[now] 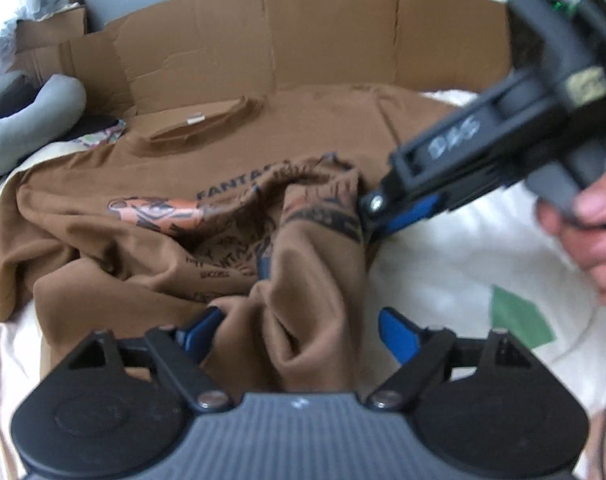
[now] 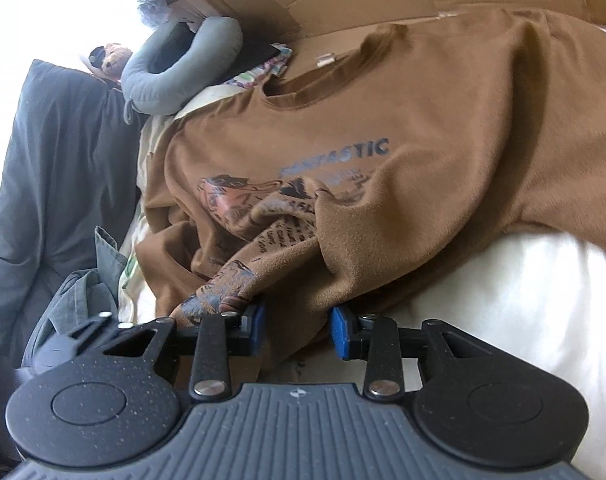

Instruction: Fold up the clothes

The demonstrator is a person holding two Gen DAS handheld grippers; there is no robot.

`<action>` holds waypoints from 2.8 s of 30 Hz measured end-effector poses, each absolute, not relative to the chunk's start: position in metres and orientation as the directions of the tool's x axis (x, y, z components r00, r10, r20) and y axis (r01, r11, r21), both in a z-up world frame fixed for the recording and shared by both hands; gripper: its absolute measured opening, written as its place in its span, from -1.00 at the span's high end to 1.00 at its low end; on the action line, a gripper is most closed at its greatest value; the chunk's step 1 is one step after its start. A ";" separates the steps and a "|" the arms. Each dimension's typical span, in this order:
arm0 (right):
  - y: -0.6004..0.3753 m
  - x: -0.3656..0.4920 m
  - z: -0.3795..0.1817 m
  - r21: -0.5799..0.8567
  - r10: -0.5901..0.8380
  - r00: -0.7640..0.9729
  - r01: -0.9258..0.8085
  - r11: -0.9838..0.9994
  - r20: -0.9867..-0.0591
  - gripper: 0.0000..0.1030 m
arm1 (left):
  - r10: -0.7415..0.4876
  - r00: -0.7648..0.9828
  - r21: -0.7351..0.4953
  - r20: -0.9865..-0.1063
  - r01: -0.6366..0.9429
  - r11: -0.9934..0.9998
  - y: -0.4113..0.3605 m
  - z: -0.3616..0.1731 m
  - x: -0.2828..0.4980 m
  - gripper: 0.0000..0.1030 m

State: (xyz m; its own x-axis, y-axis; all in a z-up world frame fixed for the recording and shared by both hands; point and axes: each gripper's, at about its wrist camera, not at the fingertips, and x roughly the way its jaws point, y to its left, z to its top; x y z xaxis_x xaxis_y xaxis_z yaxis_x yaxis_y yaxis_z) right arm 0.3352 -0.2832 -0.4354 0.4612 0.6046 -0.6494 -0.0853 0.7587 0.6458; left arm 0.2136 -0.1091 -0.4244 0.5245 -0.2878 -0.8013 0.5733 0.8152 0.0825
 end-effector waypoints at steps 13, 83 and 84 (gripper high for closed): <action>-0.286 0.336 -0.434 0.670 0.622 0.465 -0.080 0.739 -0.630 0.31 | -0.279 0.549 0.056 -0.788 0.515 0.856 -0.088 -0.426 0.246 0.22; -0.424 0.237 -0.445 0.660 0.489 0.480 0.297 0.690 -0.728 1.00 | -0.337 0.604 -0.081 -0.722 0.410 0.908 -0.055 -0.362 0.214 0.27; -0.428 0.236 -0.445 0.651 0.478 0.482 0.299 0.697 -0.734 1.00 | -0.326 0.613 -0.076 -0.720 0.397 0.915 -0.050 -0.360 0.212 0.24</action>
State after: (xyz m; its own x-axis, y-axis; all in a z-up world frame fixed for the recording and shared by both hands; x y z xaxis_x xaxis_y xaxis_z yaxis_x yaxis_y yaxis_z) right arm 0.2364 -0.4282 -0.4447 0.4825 0.4785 -0.7337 0.2993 0.6972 0.6515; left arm 0.2116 -0.0502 -0.3602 0.6128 -0.3258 -0.7199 0.3973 0.9146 -0.0757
